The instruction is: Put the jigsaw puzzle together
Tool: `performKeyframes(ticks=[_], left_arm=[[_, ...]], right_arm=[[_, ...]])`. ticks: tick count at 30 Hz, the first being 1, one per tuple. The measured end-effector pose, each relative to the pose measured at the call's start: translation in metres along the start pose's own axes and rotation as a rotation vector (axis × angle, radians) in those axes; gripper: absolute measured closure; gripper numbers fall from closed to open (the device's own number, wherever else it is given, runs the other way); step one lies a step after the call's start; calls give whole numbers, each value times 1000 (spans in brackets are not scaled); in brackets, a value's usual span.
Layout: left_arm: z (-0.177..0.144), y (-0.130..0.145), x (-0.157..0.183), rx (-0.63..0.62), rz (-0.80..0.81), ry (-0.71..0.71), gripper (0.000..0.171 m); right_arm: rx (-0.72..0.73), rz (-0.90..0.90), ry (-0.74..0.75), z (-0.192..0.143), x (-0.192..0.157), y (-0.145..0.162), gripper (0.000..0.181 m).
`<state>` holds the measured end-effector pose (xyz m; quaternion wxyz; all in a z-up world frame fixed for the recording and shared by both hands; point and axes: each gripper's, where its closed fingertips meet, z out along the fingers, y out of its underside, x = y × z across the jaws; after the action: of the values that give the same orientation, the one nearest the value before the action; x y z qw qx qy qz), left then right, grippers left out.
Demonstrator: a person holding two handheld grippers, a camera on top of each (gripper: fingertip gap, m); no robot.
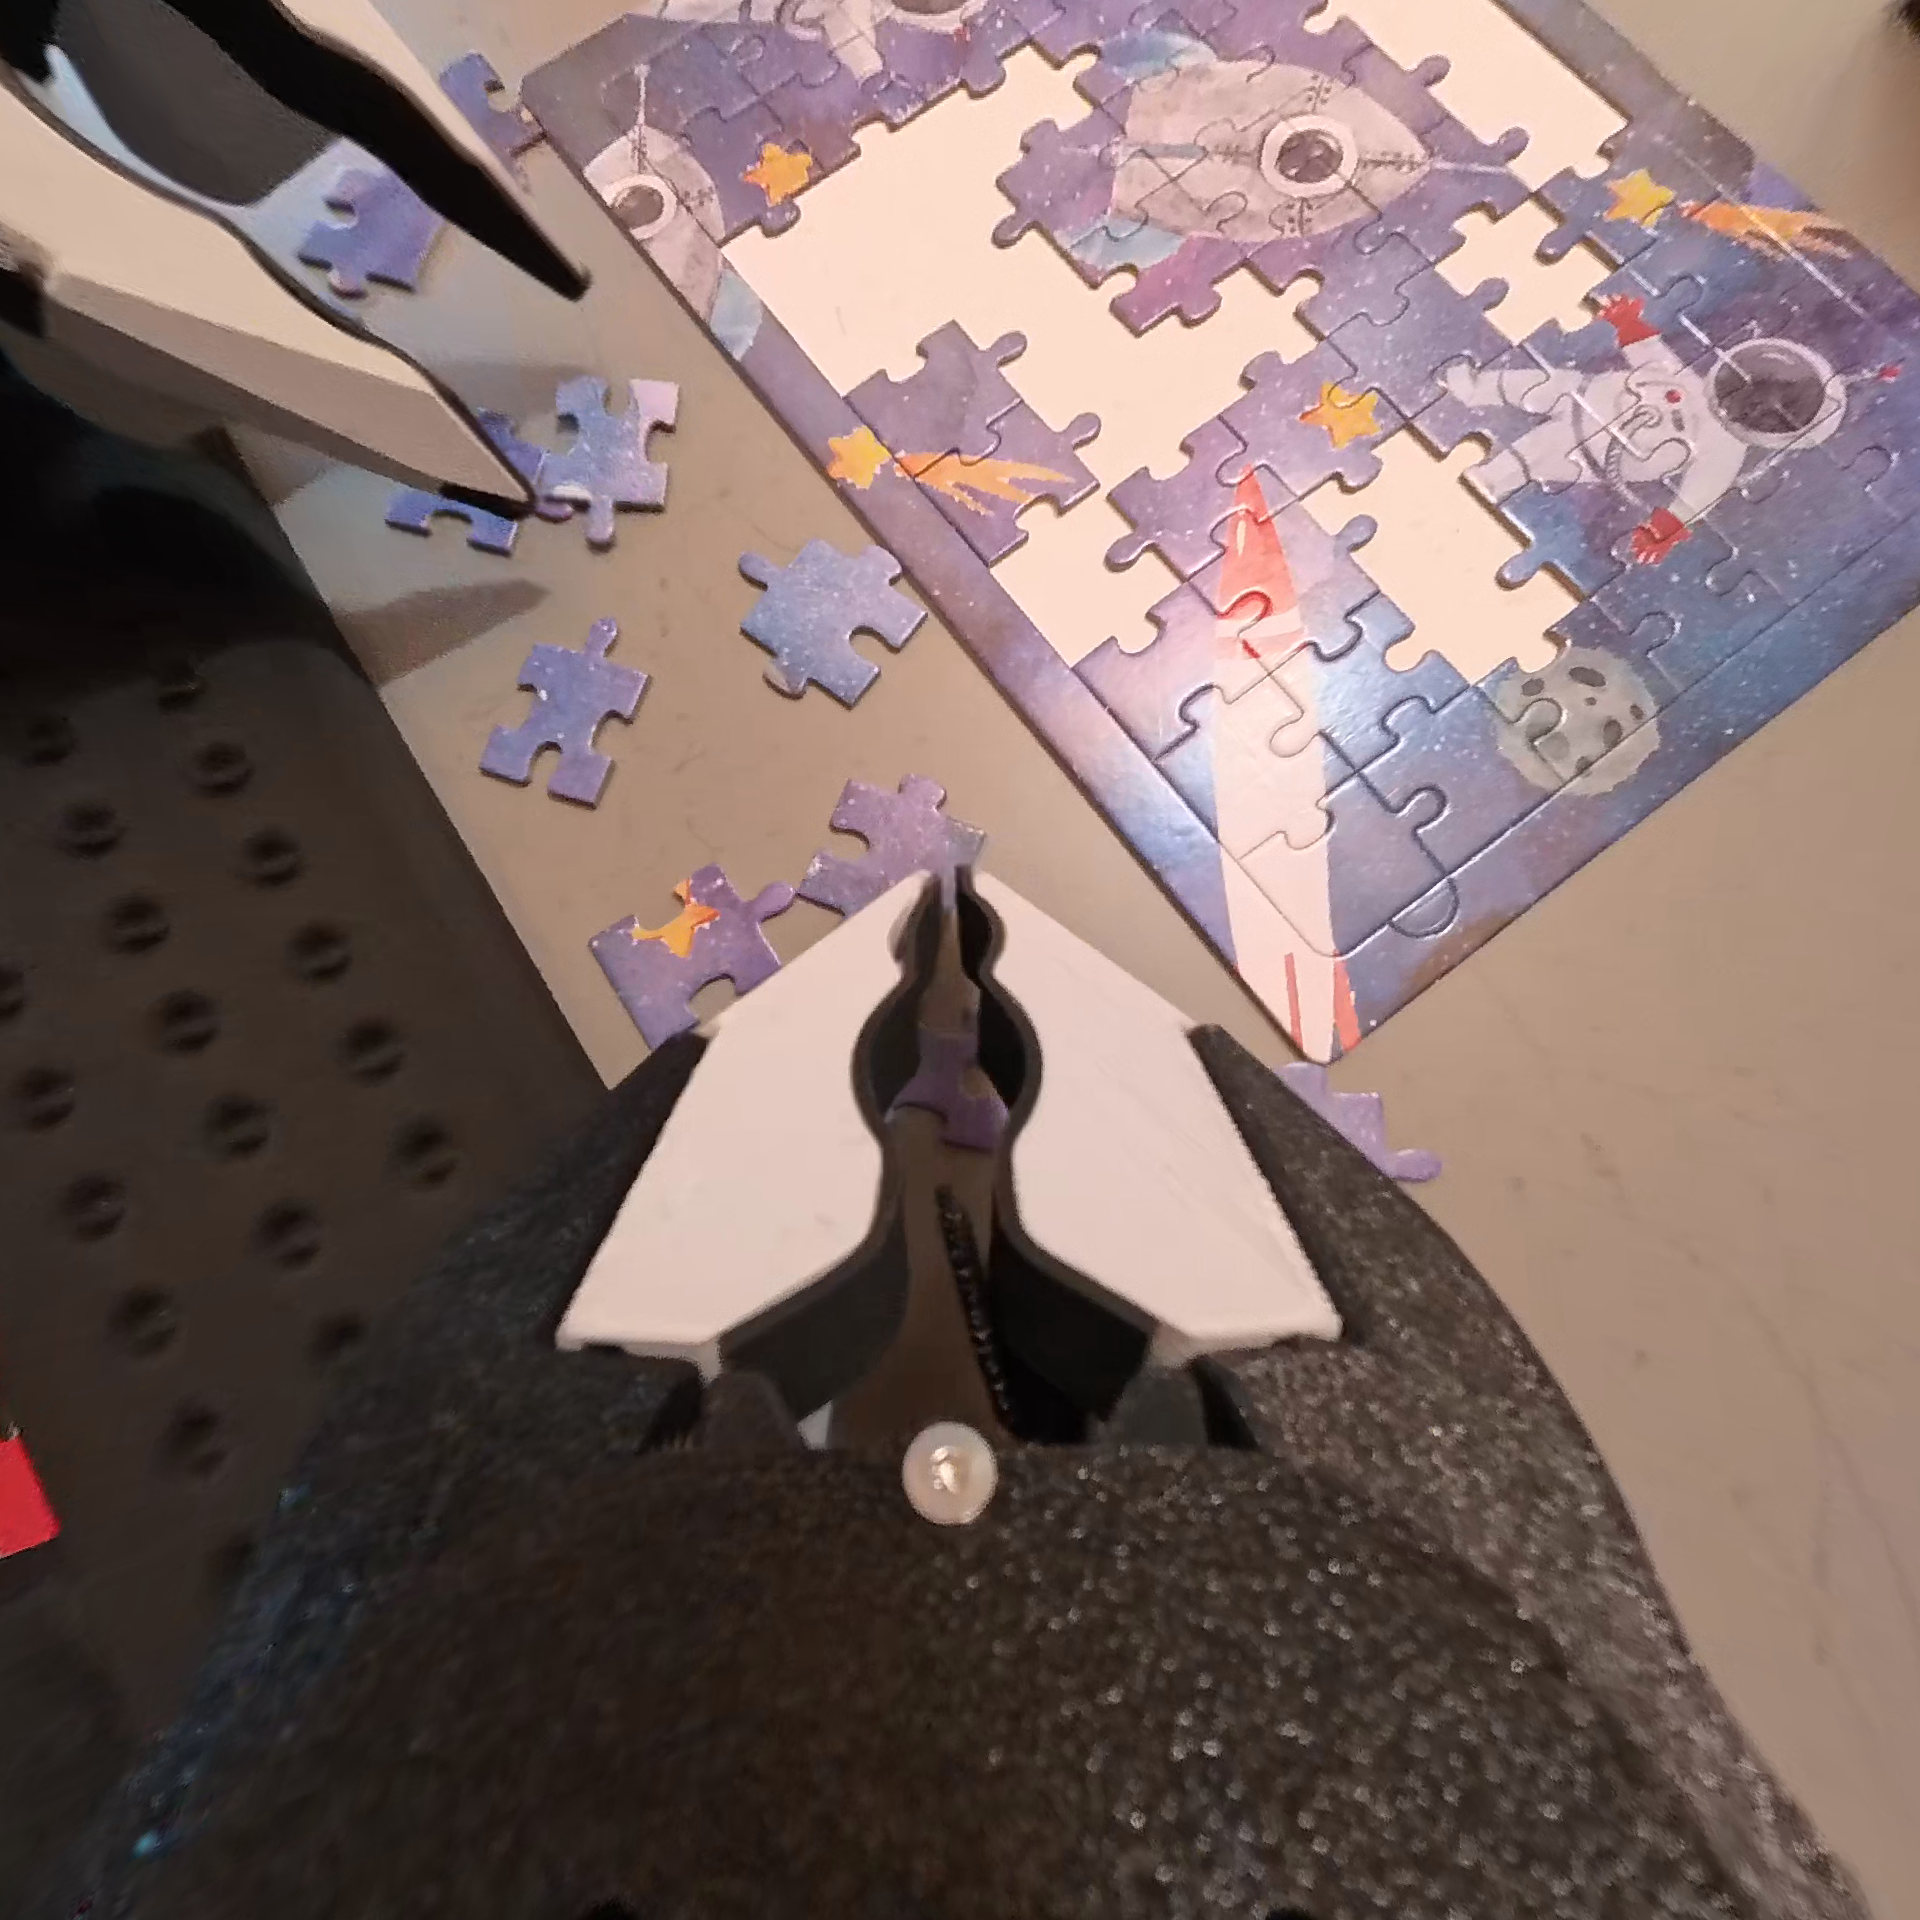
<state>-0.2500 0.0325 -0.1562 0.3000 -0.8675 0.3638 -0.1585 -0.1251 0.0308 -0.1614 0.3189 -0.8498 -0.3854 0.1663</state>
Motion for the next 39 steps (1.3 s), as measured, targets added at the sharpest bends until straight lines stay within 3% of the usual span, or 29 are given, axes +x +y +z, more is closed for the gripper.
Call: performKeyframes(ticks=[6, 10, 23, 30, 37, 39], left_arm=[[-10, 3, -4, 13, 21, -24, 126], [-18, 8, -12, 28, -16, -38, 130], [-34, 12, -22, 73, -37, -62, 131], [-46, 14, -31, 111, -70, -86, 131], [-56, 18, -34, 154, -89, -84, 132], [-58, 19, -35, 164, -95, -78, 132]], right_arm=[[-31, 12, 15, 2, 3, 5, 148], [-54, 18, 16, 7, 0, 6, 141], [-46, 45, 46, 6, -8, 0, 144], [-59, 52, 67, 14, -12, -1, 133], [-63, 69, 91, 15, -11, 0, 137], [-60, 75, 90, 14, -11, 0, 148]])
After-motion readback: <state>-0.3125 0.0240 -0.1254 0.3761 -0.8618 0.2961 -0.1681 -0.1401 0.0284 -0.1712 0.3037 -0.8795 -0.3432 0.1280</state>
